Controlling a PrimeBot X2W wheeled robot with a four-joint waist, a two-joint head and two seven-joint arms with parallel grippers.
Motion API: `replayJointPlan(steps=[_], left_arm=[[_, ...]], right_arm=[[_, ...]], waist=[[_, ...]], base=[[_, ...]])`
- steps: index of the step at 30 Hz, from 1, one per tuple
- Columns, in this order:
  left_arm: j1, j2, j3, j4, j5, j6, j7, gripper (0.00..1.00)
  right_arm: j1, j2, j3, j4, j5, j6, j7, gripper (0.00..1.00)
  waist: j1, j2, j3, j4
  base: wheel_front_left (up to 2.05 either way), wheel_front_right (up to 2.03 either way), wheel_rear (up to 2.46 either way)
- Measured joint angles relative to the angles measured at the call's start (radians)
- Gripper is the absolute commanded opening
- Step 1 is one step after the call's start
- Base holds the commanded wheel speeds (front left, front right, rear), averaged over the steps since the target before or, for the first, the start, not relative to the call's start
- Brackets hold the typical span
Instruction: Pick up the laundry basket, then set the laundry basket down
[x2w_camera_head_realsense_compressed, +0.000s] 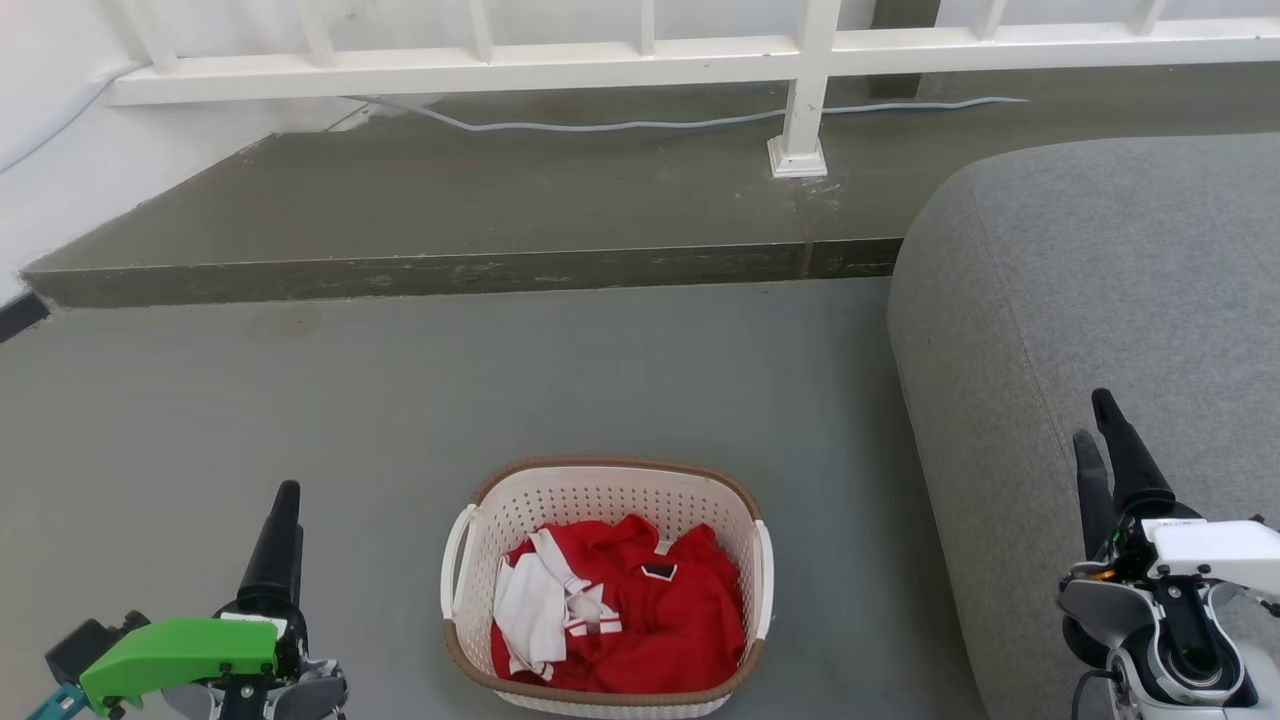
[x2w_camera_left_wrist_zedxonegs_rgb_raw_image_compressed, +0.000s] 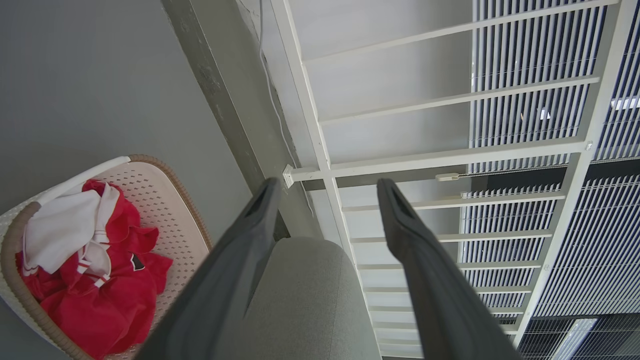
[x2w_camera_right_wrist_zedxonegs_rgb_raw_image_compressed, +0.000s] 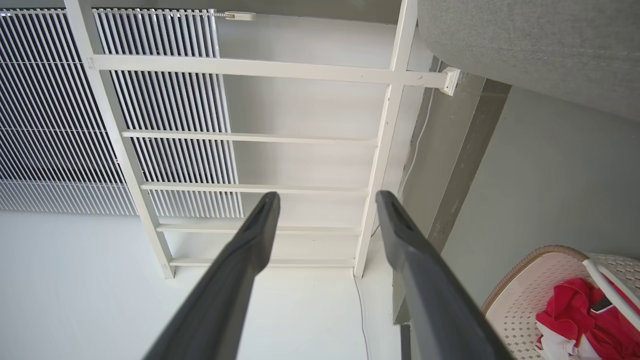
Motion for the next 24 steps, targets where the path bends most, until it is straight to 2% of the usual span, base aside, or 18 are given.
replayJointPlan(steps=[10, 24], left_arm=[[0.0, 0.007, -0.011, -0.013, 0.119, 0.0, -0.026, 1.0], [0.0, 0.016, -0.031, -0.044, 0.396, 0.0, -0.074, 1.0]], right_arm=[[0.0, -0.05, 0.065, -0.022, -0.111, 0.0, -0.052, 1.0], [-0.001, -0.106, 0.16, -0.02, -0.303, 0.0, -0.113, 1.0]], waist=[[0.0, 0.0, 0.002, -0.002], [0.0, 0.0, 0.005, -0.002]], base=[[0.0, 0.0, 0.0], [0.0, 0.0, 0.0]])
